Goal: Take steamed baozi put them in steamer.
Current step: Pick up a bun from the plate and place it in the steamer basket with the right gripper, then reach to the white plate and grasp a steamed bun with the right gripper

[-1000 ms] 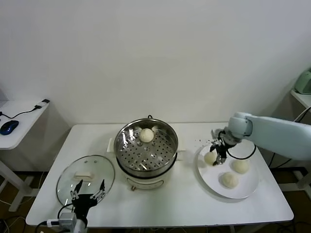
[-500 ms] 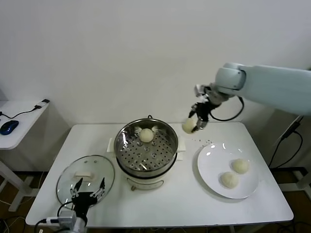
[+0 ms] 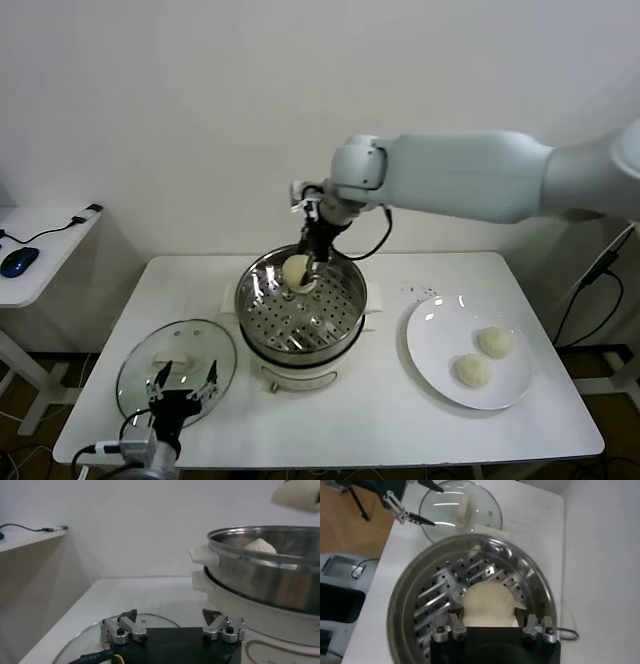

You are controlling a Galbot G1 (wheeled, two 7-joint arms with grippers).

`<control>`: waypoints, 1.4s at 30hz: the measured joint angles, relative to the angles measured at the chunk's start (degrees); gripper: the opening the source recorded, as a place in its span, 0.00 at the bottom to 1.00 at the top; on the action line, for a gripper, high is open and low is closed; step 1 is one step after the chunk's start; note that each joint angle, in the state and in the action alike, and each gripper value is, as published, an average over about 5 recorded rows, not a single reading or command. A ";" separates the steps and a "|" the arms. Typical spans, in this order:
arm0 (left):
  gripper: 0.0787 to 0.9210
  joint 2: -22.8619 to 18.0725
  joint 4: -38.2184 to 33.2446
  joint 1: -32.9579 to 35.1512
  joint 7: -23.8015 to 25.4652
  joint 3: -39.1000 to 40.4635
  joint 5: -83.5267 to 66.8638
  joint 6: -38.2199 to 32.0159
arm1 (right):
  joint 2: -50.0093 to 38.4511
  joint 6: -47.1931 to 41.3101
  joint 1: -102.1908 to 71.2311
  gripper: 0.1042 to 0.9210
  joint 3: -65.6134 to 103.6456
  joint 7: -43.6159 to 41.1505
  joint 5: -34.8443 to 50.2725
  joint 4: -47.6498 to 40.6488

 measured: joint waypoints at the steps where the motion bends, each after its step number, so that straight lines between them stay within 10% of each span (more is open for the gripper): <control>1: 0.88 0.02 0.05 0.01 0.01 0.02 -0.02 -0.01 | 0.95 -0.22 -0.85 0.70 0.09 0.27 0.10 -0.76; 27: 0.88 -0.06 0.41 0.34 0.05 0.74 0.12 -0.02 | 10.47 0.27 -14.65 0.84 3.45 1.01 -4.37 -15.53; 42: 0.88 -0.41 -0.85 1.12 0.15 0.95 0.71 0.06 | -2.55 8.81 -3.76 0.88 0.97 -9.02 -5.79 -9.20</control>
